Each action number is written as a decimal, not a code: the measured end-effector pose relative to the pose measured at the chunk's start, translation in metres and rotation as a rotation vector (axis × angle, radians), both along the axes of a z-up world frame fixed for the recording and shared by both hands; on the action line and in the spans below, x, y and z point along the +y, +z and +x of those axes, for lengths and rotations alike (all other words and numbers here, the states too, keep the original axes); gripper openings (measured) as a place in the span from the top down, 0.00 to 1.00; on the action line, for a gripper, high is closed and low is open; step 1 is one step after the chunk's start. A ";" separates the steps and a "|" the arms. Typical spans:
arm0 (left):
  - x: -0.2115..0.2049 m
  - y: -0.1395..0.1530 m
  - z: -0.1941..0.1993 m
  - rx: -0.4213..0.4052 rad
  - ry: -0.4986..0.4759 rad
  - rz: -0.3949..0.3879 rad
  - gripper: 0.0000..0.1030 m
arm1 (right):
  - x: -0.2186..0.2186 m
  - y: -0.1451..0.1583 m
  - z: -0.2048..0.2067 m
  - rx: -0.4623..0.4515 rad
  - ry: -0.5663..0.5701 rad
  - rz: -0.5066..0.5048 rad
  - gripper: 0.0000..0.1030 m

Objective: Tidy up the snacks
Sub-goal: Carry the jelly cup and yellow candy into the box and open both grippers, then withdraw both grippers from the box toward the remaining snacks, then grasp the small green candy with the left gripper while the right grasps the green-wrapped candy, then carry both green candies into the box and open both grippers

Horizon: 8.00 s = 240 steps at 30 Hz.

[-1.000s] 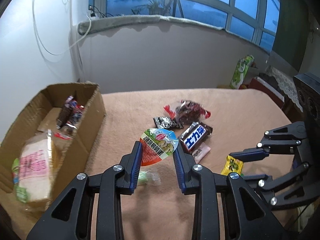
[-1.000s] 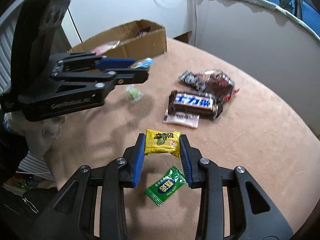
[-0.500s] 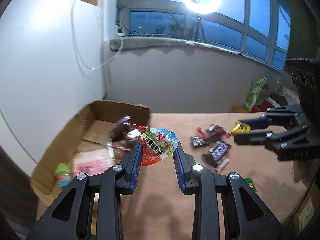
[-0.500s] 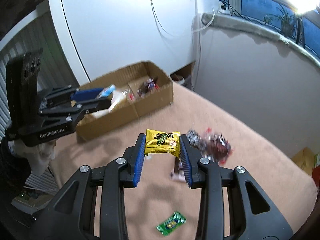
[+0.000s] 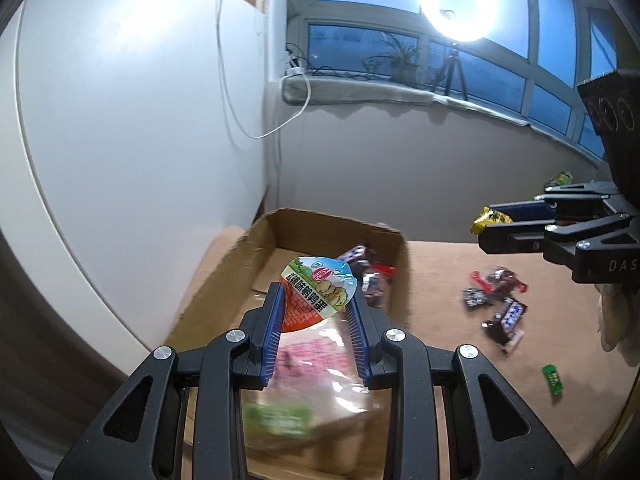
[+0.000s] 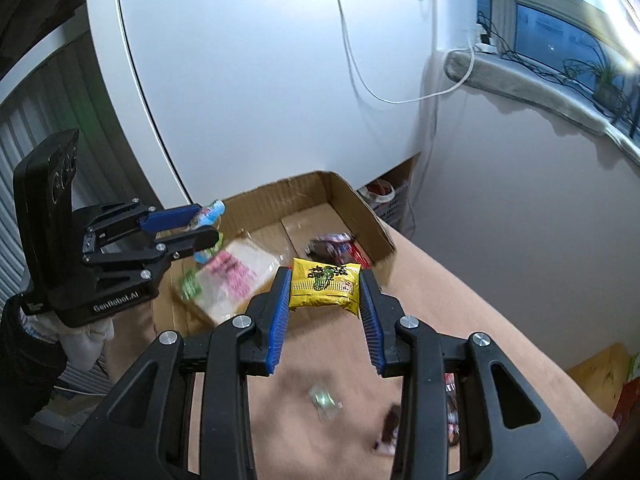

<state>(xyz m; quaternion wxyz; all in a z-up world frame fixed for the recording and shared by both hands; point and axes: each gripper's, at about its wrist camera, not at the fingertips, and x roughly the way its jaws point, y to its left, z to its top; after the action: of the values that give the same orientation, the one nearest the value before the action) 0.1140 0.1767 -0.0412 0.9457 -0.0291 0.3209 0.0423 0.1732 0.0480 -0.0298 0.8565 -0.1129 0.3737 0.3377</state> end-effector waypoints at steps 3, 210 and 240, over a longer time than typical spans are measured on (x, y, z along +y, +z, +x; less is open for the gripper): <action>0.009 -0.003 0.005 0.009 0.013 0.001 0.71 | 0.017 -0.002 0.009 -0.007 0.011 -0.014 0.66; -0.008 -0.027 -0.057 0.007 0.075 -0.129 0.77 | 0.004 -0.018 -0.023 0.008 -0.188 0.067 0.75; 0.002 -0.034 -0.049 0.040 0.109 -0.108 0.74 | 0.067 -0.042 0.020 0.089 -0.082 0.074 0.73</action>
<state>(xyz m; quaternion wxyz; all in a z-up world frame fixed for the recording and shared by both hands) 0.0649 0.1788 -0.0752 0.9325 -0.0966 0.3394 0.0768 0.1935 0.1150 -0.0715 0.8556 -0.0505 0.4031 0.3207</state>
